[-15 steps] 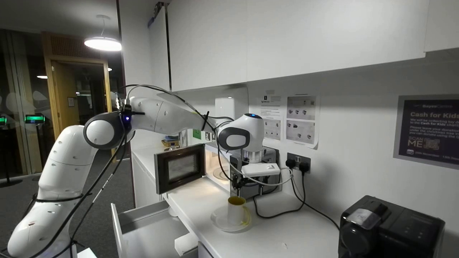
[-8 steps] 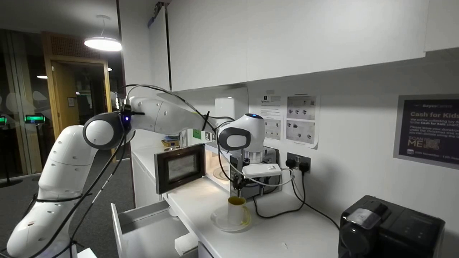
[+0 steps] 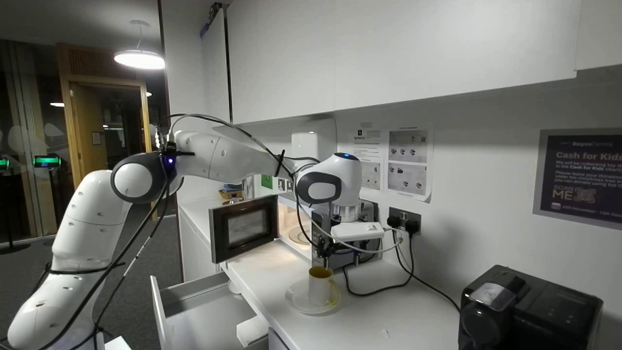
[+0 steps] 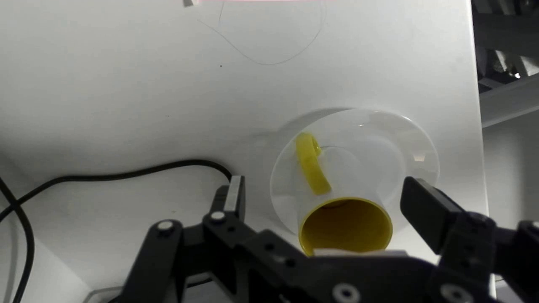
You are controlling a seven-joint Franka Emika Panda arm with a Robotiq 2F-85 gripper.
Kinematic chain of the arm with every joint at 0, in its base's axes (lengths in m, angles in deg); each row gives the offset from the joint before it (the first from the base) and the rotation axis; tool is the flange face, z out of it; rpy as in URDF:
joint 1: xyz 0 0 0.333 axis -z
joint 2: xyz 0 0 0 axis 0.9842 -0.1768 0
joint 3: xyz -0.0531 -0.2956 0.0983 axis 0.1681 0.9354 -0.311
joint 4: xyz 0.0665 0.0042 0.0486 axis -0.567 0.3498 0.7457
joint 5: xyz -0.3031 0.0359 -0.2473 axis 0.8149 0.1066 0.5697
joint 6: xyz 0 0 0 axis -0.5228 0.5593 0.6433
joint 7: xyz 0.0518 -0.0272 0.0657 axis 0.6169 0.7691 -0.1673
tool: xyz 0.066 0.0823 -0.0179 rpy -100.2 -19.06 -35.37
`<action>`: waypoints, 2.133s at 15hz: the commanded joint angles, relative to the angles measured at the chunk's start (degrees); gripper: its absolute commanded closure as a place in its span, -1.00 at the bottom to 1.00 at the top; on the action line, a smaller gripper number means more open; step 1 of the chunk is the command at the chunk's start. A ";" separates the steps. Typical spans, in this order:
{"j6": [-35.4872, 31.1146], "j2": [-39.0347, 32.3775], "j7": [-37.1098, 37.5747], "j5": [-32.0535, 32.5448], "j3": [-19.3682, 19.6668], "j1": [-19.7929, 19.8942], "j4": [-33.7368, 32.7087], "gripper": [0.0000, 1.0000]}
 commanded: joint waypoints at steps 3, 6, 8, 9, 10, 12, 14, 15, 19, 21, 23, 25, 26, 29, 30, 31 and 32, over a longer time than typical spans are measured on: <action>4.79 -2.42 -4.10 -3.13 -1.64 3.24 -4.13 -1.00; 5.16 -3.44 -4.72 -4.14 -1.80 3.69 -4.29 -1.00; 5.05 -4.32 -5.12 -4.52 -2.09 4.02 -4.54 -1.00; 5.01 -4.71 -5.32 -4.66 -2.32 4.22 -4.70 -1.00; 5.15 -5.18 -5.46 -4.67 -2.48 4.35 -5.00 -1.00; 5.07 -5.84 -5.63 -4.69 -2.77 4.55 -5.24 -1.00; 5.77 -6.61 -5.74 -4.76 -3.19 4.90 -5.88 -1.00; 6.06 -6.89 -5.69 -4.89 -3.38 5.07 -6.10 -1.00; 9.10 -8.13 -7.40 -5.31 -4.31 6.15 -7.64 -1.00; 11.43 -8.87 -10.75 -5.14 -4.67 6.74 -8.95 -1.00; 12.44 -9.64 -13.57 -5.61 -5.09 7.32 -10.16 -1.00; 12.73 -10.40 -15.50 -6.71 -5.69 7.94 -11.26 -1.00; 12.69 -10.78 -16.14 -7.43 -6.00 8.20 -11.72 -1.00; 11.72 -11.63 -15.00 -9.17 -6.43 8.31 -12.60 -1.00; 11.40 -12.01 -13.08 -8.93 -6.11 7.82 -13.14 -1.00; 10.19 -10.39 -14.51 -7.70 -5.25 6.77 -9.64 -1.00; 10.19 -10.53 -14.43 -7.66 -5.26 6.71 -9.70 -1.00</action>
